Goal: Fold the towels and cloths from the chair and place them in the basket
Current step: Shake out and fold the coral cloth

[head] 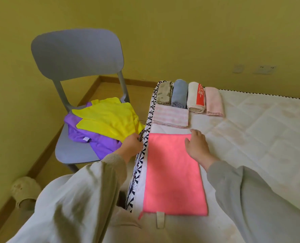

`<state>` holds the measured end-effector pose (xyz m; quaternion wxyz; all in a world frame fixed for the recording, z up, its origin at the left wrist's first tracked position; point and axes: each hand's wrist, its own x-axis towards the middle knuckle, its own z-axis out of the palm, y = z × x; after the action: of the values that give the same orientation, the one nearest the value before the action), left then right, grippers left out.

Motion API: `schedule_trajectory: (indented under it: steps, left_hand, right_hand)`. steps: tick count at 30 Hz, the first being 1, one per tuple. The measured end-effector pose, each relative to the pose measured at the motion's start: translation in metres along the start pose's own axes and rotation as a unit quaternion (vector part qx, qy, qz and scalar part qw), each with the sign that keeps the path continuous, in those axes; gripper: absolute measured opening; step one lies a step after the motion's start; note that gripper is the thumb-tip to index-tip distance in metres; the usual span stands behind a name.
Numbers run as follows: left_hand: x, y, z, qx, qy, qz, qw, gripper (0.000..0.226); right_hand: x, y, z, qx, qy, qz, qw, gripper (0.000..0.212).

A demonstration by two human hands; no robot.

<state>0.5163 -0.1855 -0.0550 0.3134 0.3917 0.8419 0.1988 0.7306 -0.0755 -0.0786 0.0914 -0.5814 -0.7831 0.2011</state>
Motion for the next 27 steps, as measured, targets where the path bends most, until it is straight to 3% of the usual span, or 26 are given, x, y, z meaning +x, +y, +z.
schedule_trajectory:
  steps: [5, 11, 14, 20, 27]
  left_hand:
    - [0.018, -0.015, 0.026, 0.033, -0.041, 0.037, 0.998, 0.045]
    - [0.044, -0.016, 0.048, 0.061, 0.005, 0.084, 0.995, 0.039]
    - [0.057, -0.017, 0.053, 0.065, 0.032, 0.101, 0.992, 0.04]
    - [0.079, -0.012, 0.057, 0.047, 0.049, 0.131, 0.989, 0.031]
    - [0.093, -0.006, 0.052, 0.049, 0.017, 0.094, 0.994, 0.024]
  right_hand:
    - [0.011, 0.011, 0.04, -0.047, -0.038, -0.014, 0.998, 0.056]
    - [0.031, 0.031, 0.054, 0.012, 0.01, 0.023, 1.0, 0.057]
    - [0.048, 0.035, 0.05, 0.014, -0.042, 0.057, 0.997, 0.058]
    - [0.08, 0.049, 0.036, 0.227, -0.086, 0.103, 0.964, 0.036]
    - [0.087, 0.052, 0.034, 0.342, -0.12, 0.118, 0.924, 0.027]
